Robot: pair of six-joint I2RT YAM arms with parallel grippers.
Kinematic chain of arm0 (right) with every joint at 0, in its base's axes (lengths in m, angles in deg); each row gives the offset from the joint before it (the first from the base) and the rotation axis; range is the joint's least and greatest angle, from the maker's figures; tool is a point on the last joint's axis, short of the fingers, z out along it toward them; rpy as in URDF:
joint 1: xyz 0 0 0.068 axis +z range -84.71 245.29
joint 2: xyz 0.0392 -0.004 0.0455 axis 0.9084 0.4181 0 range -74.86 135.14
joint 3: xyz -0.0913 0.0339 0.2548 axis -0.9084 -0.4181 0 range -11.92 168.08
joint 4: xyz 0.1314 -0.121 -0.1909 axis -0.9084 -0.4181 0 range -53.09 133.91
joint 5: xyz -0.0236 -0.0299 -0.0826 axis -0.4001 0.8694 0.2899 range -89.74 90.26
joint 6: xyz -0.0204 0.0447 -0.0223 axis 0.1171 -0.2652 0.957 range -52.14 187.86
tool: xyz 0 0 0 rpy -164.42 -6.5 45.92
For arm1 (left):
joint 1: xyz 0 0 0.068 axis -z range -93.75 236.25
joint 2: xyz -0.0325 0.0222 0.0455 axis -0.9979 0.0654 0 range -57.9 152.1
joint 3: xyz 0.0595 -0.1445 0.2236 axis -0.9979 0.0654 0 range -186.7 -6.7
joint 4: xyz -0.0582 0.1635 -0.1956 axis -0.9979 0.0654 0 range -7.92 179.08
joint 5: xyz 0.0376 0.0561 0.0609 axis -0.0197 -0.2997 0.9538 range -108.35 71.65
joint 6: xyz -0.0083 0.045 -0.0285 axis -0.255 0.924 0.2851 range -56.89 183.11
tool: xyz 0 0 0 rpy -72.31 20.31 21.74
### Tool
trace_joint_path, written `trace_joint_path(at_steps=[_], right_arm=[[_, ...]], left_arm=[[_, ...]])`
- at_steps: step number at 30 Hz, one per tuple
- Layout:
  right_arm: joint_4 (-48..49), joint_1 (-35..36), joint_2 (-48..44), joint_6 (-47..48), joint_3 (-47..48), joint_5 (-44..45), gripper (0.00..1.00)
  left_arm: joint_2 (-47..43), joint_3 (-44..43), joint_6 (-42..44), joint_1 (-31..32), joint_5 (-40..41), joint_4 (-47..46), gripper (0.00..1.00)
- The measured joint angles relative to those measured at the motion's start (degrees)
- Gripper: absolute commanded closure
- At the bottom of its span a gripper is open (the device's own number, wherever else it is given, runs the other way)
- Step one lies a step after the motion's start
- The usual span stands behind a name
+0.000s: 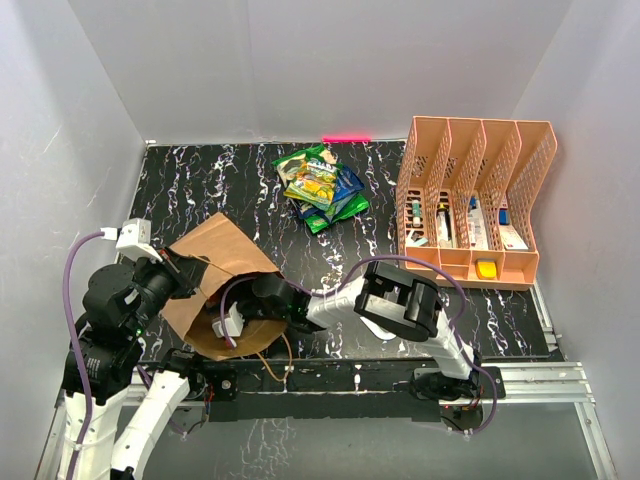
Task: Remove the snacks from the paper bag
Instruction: Take out the snack from the paper bag, then place the snack at the center of the board.
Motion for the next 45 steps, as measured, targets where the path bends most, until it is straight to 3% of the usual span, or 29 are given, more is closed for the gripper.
trace_joint_path(at_steps=[8, 16, 24, 32, 39, 45], right_arm=[[0.11, 0.00, -0.09, -3.06, -0.17, -0.81, 0.90], [-1.31, -0.02, -6.47, -11.69, -4.61, -3.48, 0.92], [-1.95, 0.00, -23.61, -29.14, -12.76, -11.17, 0.92], [-3.04, -2.38, -43.04, -44.68, -26.93, -19.93, 0.92], [-9.55, -8.92, -61.27, -52.06, -33.59, -19.87, 0.92], [-13.00, -14.60, -70.99, -52.70, -33.94, -12.94, 0.92]], left_arm=[[0.00, 0.00, 0.00, 0.00, 0.02, -0.04, 1.00], [-0.02, 0.00, 0.00, 0.00, 0.22, -0.37, 1.00], [-0.02, 0.00, 0.00, 0.00, 0.68, -0.42, 1.00], [0.09, 0.00, 0.00, 0.00, 1.51, -0.44, 1.00], [0.22, 0.02, 0.00, 0.00, 1.79, -0.46, 1.00], [0.37, 0.35, 0.00, 0.00, 1.84, -0.85, 1.00]])
